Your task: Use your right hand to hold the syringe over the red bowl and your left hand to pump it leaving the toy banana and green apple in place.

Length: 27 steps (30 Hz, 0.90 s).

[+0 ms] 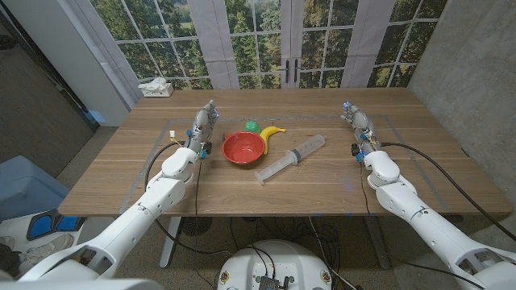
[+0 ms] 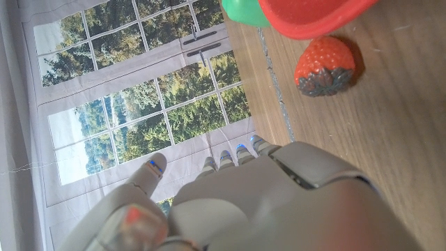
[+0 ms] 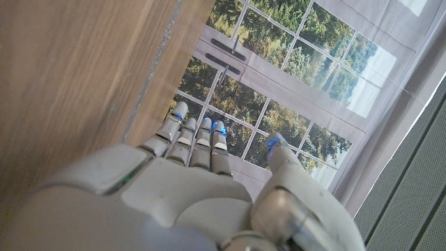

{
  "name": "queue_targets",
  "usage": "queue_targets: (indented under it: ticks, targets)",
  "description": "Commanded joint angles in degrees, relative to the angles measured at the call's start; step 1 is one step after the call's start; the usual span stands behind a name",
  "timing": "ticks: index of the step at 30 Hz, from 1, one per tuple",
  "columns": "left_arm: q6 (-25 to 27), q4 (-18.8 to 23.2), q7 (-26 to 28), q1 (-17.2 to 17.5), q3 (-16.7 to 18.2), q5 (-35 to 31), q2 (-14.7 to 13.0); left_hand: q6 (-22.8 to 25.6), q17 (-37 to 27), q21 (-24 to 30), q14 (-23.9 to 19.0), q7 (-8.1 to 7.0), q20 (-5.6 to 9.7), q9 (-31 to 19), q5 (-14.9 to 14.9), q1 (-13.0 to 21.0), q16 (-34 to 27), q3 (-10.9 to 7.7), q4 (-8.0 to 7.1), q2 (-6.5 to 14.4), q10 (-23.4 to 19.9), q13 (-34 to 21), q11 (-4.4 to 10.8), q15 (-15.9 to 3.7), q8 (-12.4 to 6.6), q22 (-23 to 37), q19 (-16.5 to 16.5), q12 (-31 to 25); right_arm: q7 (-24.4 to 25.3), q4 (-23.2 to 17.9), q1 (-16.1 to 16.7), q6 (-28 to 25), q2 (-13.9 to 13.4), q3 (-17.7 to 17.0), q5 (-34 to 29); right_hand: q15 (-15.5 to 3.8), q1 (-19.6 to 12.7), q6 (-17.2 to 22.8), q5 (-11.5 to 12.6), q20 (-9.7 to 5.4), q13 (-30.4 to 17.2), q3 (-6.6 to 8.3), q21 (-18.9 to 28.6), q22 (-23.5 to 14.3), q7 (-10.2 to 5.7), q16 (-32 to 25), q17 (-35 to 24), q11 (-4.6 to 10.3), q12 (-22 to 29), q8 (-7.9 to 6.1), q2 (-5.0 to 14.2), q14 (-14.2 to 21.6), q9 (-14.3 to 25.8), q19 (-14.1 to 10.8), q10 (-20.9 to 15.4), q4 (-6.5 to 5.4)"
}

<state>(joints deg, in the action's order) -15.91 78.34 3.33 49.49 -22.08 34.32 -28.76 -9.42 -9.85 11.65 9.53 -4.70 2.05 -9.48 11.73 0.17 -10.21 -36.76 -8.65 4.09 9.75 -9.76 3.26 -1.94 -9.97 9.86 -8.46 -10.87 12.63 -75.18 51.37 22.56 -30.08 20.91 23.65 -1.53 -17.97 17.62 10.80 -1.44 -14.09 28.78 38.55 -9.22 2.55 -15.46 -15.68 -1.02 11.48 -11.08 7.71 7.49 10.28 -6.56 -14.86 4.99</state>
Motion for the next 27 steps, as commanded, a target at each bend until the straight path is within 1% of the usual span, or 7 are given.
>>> queue_targets:
  ticks: [1, 8, 14, 17, 24, 25, 27]
  targets:
    - [0.30, -0.45, -0.85, -0.60, -0.42, 0.04, 0.15, 0.14, -0.11, 0.29, 7.22, 0.15, 6.71, -0.17, 0.36, 0.56, -0.27, -0.23, 0.40, 3.92, 3.90, -0.22, -0.20, -3.93, -0.27, 0.20, 0.32, -0.32, 4.53, -3.97, 1.51, -2.43, -2.64, 0.64, -5.95, -0.20, -0.52, 0.48, 0.10, -0.10, -0.03, 0.17, -0.26, -0.14, -0.02, -0.44, -0.15, 0.02, 0.42, -0.35, 0.23, 0.58, 0.08, -0.85, -0.57, 0.75]
    - [0.44, -0.73, -1.04, -0.88, -0.54, 0.17, 0.35, 0.16, -0.09, 0.40, 6.84, 0.37, 7.37, -0.18, 0.38, 0.64, -0.33, -0.21, 0.58, 3.97, 3.66, -0.22, -0.29, -3.55, -0.26, 0.20, 0.85, -0.37, 5.80, -4.60, 1.67, -2.46, -3.20, 1.05, -8.53, -0.25, -0.93, 0.85, 0.14, -0.27, 0.16, 0.25, -0.54, -0.15, 0.04, -0.53, -0.11, 0.00, 0.49, -0.43, 0.24, 0.75, 0.09, -1.13, -0.88, 1.33]
    - [0.70, -0.82, -1.20, -1.08, -0.60, 0.40, 0.47, 0.22, -0.09, 0.43, 6.41, 0.38, 7.53, -0.18, 0.38, 0.66, -0.43, -0.18, 0.67, 3.98, 3.45, -0.22, -0.28, -3.63, -0.26, 0.20, 1.12, -0.41, 7.57, -6.78, 1.82, -4.88, -4.88, 1.88, -12.84, -0.65, -1.35, 1.13, 0.21, -0.82, 0.37, 0.33, -0.88, -0.15, -0.10, -0.64, -0.06, 0.14, 0.55, -0.45, 0.24, 0.96, 0.10, -1.32, -1.19, 1.90]
    - [0.76, -0.96, -1.31, -1.25, -0.73, 0.33, 0.55, 0.40, -0.07, 0.62, 5.72, 0.43, 6.95, -0.18, 0.38, 0.69, -0.58, -0.11, 0.81, 3.91, 3.17, -0.23, -0.44, -3.36, -0.31, 0.20, 1.79, -0.46, 7.40, -7.51, 1.94, -5.63, -5.43, 2.03, -13.41, -0.46, -1.63, 1.26, 0.27, -0.70, 0.50, 0.39, -1.05, -0.14, 0.06, -0.68, 0.00, 0.12, 0.54, -0.44, 0.25, 1.07, 0.11, -1.57, -1.31, 2.27]
    - [1.05, -1.16, -1.52, -1.57, -0.93, 0.35, 0.65, 0.49, -0.08, 0.61, 5.41, 0.50, 6.78, -0.18, 0.38, 0.71, -0.57, -0.05, 0.93, 3.83, 3.03, -0.23, -0.48, -3.25, -0.31, 0.20, 1.99, -0.46, 8.35, -9.31, 2.21, -7.40, -6.88, 2.50, -16.51, -0.44, -2.04, 1.33, 0.36, -0.71, 0.74, 0.46, -1.44, -0.14, 0.08, -0.70, 0.09, 0.08, 0.48, -0.36, 0.34, 1.09, 0.12, -1.89, -1.39, 2.79]
    - [1.30, -1.00, -1.41, -1.55, -0.94, 0.37, 0.60, 0.50, -0.08, 0.60, 5.38, 0.48, 6.74, -0.18, 0.38, 0.71, -0.57, -0.04, 0.95, 3.82, 3.02, -0.23, -0.61, -3.27, -0.31, 0.20, 2.01, -0.46, 9.02, -8.70, 2.09, -6.39, -6.74, 2.64, -17.43, -0.44, -2.12, 1.35, 0.38, -0.73, 0.79, 0.47, -1.48, -0.13, 0.08, -0.75, 0.11, 0.12, 0.49, -0.35, 0.36, 1.22, 0.12, -2.04, -1.45, 2.89]
    - [1.50, -1.00, -1.35, -1.62, -1.00, 0.34, 0.58, 0.61, -0.07, 0.66, 4.57, 0.47, 5.17, -0.18, 0.36, 0.72, -0.69, 0.09, 1.14, 3.63, 2.85, -0.24, -0.80, -2.69, -0.30, 0.22, 2.45, -0.44, 9.46, -9.12, 2.34, -6.57, -6.88, 2.56, -17.92, -0.83, -2.29, 1.42, 0.41, -0.62, 0.92, 0.47, -1.59, -0.14, -0.20, -1.05, 0.15, 0.35, 0.53, -0.32, 0.44, 1.93, 0.13, -2.56, -1.66, 3.09]
